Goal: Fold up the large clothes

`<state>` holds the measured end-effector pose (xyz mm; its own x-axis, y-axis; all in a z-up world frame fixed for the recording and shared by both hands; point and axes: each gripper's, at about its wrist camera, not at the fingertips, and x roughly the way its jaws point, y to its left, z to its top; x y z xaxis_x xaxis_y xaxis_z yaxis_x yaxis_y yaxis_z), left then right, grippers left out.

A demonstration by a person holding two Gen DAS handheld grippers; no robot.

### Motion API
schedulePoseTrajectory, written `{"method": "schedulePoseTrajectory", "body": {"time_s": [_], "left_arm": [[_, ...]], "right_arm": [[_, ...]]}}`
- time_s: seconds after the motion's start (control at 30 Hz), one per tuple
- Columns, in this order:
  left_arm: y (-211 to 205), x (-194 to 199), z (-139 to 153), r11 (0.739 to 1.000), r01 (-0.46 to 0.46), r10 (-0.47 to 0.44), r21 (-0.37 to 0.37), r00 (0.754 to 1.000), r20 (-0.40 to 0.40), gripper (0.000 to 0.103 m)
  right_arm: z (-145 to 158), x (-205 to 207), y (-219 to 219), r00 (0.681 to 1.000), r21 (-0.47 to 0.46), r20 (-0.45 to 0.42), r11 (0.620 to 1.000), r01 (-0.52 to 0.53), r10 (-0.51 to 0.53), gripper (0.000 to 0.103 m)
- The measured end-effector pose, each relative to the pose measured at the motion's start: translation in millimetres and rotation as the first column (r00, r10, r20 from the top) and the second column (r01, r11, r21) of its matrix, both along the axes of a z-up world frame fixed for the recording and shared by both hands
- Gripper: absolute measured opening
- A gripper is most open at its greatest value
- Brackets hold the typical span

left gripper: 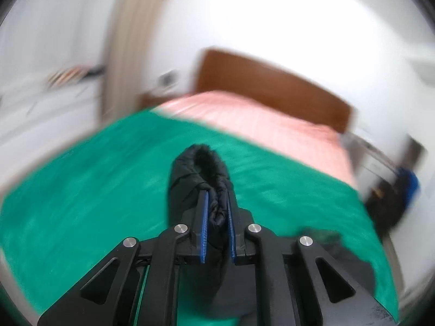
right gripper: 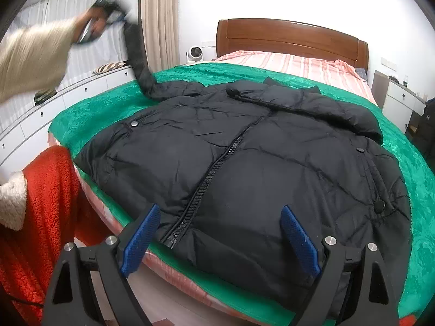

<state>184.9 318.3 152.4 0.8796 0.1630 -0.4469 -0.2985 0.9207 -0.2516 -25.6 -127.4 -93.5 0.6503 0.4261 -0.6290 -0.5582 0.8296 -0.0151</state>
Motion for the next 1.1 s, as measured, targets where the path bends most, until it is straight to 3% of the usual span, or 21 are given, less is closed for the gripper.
{"method": "schedulePoseTrajectory", "body": {"time_s": [0.1,0.23,0.27,0.3,0.33,0.37,0.47,0.53,0.6,0.67,0.8,0.9,1.1], "left_arm": [[-113.3,42.1,44.2,0.973,0.208,-0.213,0.097,0.975,0.054,0.011],[-250.3,81.0,44.7,0.886,0.435,-0.444,0.158,0.895,0.027,0.015],[-288.3,94.3,29.3,0.850,0.505,-0.507,0.147,0.862,-0.027,0.030],[-313.2,103.6,13.6,0.831,0.542,-0.536,0.128,0.841,-0.081,0.045],[-335.5,109.4,-4.3,0.821,0.560,-0.545,0.111,0.827,-0.137,0.086],[-354.9,114.8,-27.8,0.814,0.572,-0.548,0.097,0.813,-0.195,0.102],[-388.1,109.9,-98.3,0.765,0.640,-0.594,0.062,0.740,-0.315,0.101],[-386.4,96.3,-135.5,0.758,0.649,-0.578,0.071,0.717,-0.390,0.101],[-367.8,80.8,-160.4,0.773,0.629,-0.541,0.085,0.723,-0.431,0.101],[-346.0,66.9,-176.2,0.805,0.587,-0.490,0.084,0.738,-0.464,0.101],[-260.5,32.8,-195.1,0.882,0.461,-0.361,0.096,0.792,-0.492,0.101],[-203.2,-7.4,-205.2,0.918,0.387,-0.300,0.089,0.821,-0.487,0.101],[-146.4,-87.1,-228.8,0.968,0.232,-0.160,0.100,0.869,-0.468,0.101]], "right_arm": [[1.7,0.9,-6.2,1.000,0.007,0.008,1.000,0.014,-0.014,0.090],[1.1,3.3,-14.2,0.999,0.021,-0.004,0.999,0.036,-0.035,0.090],[1.0,3.5,-16.3,0.999,0.024,-0.006,0.999,0.041,-0.041,0.090],[1.2,3.9,-17.9,0.999,0.026,-0.007,0.999,0.044,-0.044,0.089],[1.2,3.9,-19.6,0.999,0.028,-0.007,0.998,0.048,-0.048,0.090],[1.3,3.9,-21.3,0.999,0.027,-0.006,0.998,0.053,-0.052,0.090],[2.2,2.4,-28.2,0.998,0.033,-0.005,0.997,0.065,-0.065,0.090],[1.8,3.1,-32.7,0.997,0.042,-0.009,0.997,0.072,-0.072,0.090],[1.0,5.9,-36.1,0.997,0.055,-0.020,0.995,0.079,-0.078,0.090],[-0.4,11.0,-38.8,0.996,0.071,-0.036,0.994,0.083,-0.080,0.090],[-1.8,16.4,-37.1,0.996,0.074,-0.045,0.994,0.082,-0.079,0.090],[-1.8,14.9,-32.5,0.997,0.059,-0.034,0.996,0.070,-0.068,0.090],[-5.6,15.0,-20.3,0.999,0.038,-0.026,0.999,0.039,-0.038,0.090]]}}
